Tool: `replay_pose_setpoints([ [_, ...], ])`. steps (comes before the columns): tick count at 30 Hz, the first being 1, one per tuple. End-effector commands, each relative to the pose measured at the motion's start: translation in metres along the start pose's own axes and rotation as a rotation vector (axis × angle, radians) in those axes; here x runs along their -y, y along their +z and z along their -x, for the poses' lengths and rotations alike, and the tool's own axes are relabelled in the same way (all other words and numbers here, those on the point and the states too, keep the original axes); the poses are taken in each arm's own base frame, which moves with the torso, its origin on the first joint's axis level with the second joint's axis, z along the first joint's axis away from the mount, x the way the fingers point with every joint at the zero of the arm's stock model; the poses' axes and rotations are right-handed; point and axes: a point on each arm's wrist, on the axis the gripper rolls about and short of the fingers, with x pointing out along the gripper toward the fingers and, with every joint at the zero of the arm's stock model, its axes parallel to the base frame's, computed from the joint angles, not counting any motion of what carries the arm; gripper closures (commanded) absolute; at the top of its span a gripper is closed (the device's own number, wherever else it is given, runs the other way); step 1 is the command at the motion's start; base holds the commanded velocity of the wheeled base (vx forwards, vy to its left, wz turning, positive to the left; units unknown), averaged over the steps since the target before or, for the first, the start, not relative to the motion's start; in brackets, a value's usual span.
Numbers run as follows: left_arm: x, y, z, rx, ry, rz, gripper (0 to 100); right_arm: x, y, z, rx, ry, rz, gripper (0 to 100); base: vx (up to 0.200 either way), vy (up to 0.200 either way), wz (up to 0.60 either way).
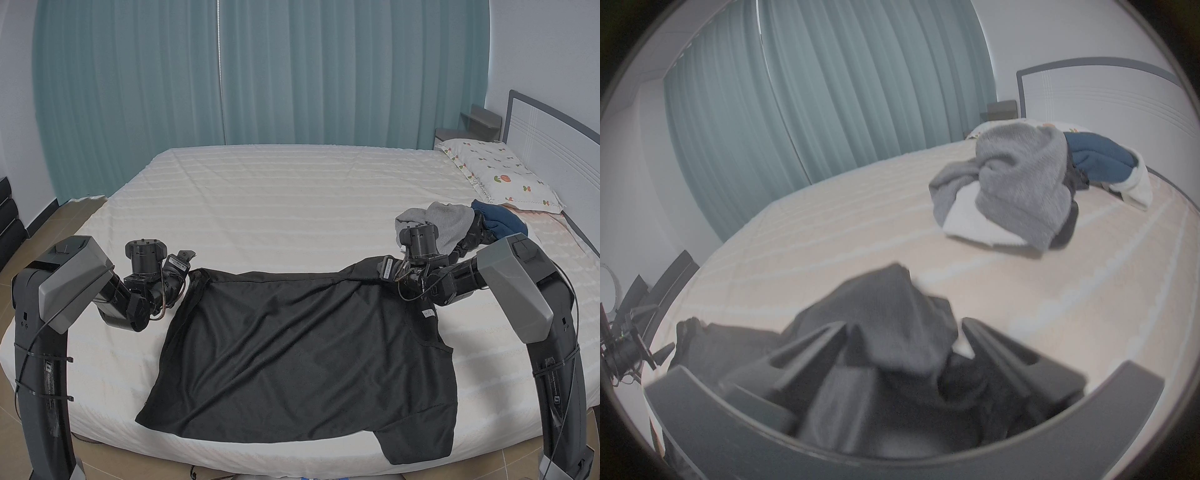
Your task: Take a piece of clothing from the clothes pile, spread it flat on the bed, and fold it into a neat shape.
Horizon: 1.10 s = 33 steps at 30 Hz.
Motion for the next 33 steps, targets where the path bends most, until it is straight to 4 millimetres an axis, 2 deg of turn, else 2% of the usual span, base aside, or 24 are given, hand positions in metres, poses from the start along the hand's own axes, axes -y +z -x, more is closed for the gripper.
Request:
replay_pose_setpoints([
  [1,-0.002,-0.001,-0.001,0.0,0.003,-0.004,0,0.006,0.011,-0.021,0.079,0.001,-0.015,100,0.0,0.0,0.0],
  [3,-0.001,-0.001,-0.001,-0.002,0.002,-0.005,0,0.009,0.017,-0.027,0.113,0.003,-0.026,100,0.0,0.0,0.0],
  [11,-0.001,-0.002,-0.001,-0.004,0.003,-0.007,0,0.025,0.016,-0.039,0.198,0.013,-0.05,100,0.0,0.0,0.0],
  [16,-0.001,-0.002,-0.001,-0.003,0.002,-0.007,0,0.024,0.031,-0.031,0.232,0.018,-0.07,100,0.0,0.0,0.0],
  [17,-0.001,-0.002,-0.001,-0.004,0.003,-0.007,0,0.024,0.03,-0.024,0.203,0.017,-0.067,0,0.0,0.0,0.0],
  [21,-0.001,-0.002,-0.001,-0.003,0.002,-0.007,0,0.024,0.029,-0.003,0.113,0.048,-0.049,0,0.0,0.0,0.0],
  [22,-0.001,-0.002,-0.001,-0.003,0.002,-0.007,0,0.024,0.029,-0.003,0.113,0.048,-0.049,0,0.0,0.0,0.0],
  [23,-0.002,-0.002,-0.001,-0.006,0.004,-0.009,0,0.025,0.034,0.009,0.046,0.079,-0.04,0,0.0,0.0,0.0],
  [26,-0.003,-0.004,-0.003,-0.008,0.006,-0.009,0,0.025,0.047,0.021,0.007,0.123,-0.044,0,0.0,0.0,0.0],
  [30,-0.003,-0.004,-0.002,-0.009,0.007,-0.009,0,0.021,0.051,0.021,-0.001,0.148,-0.067,0,0.0,0.0,0.0],
  [33,-0.003,-0.004,-0.003,-0.009,0.007,-0.014,0,0.021,0.037,0.009,-0.036,0.138,-0.063,0,0.0,0.0,0.0],
])
